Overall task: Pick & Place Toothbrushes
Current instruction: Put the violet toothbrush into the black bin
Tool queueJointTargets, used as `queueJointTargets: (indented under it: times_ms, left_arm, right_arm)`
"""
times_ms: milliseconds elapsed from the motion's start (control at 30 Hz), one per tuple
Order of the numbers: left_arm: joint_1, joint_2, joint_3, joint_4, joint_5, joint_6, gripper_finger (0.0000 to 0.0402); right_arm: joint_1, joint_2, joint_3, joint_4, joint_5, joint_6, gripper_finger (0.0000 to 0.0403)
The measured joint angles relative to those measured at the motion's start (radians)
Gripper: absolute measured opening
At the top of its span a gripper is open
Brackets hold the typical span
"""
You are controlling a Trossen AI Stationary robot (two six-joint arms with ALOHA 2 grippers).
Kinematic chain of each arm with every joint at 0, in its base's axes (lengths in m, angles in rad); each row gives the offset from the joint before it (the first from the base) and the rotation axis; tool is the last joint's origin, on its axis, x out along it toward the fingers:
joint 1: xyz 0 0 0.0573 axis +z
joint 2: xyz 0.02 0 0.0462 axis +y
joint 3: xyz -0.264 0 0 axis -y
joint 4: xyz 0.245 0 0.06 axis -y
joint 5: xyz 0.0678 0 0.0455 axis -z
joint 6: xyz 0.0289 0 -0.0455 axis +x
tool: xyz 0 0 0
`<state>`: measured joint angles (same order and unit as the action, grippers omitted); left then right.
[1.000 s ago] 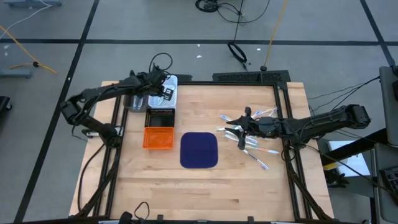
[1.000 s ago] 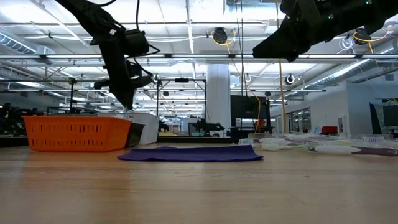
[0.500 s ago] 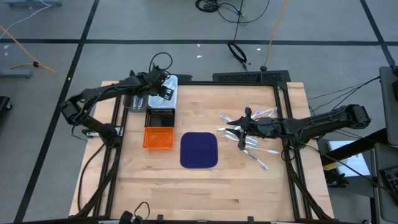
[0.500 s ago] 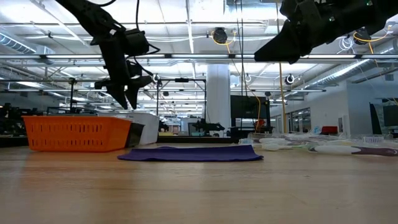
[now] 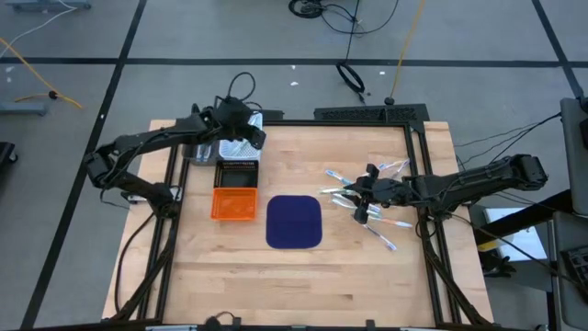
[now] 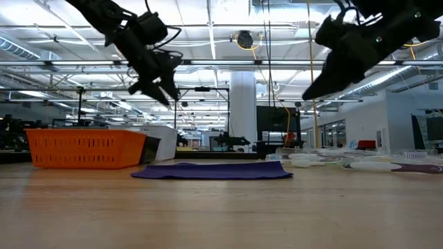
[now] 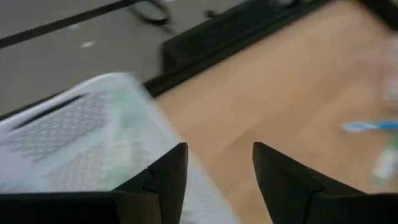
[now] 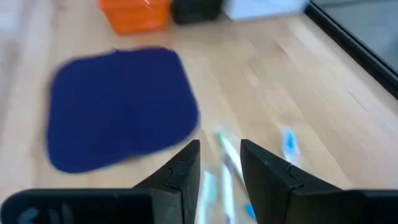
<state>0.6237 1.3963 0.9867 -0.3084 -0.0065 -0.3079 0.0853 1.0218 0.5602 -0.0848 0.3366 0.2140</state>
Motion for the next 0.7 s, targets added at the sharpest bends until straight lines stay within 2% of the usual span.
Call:
queueJointTargets:
  times_ms: [100,233,467,700]
  left_arm:
    - [-0.053,-0.003,0.000,0.050,0.058,0.026,0.0177]
    - [-0.137,-0.002,0.000,0.084,0.084,0.064,0.0179]
    - [-0.280,-0.002,0.000,0.109,0.085,0.104,0.0180]
    - [-0.367,-0.002,0.000,0.167,0.084,0.112,0.0179]
  right_arm:
    - [-0.001,0.000,0.000,-0.073,0.031,0.046,0.0101]
    - [-0.001,0.000,0.000,-0.160,0.031,0.100,0.0100]
    - [-0.001,0.000,0.000,-0.390,0.060,0.215,0.0100]
    - [-0.001,0.000,0.000,-0.539,0.056,0.296,0.0100]
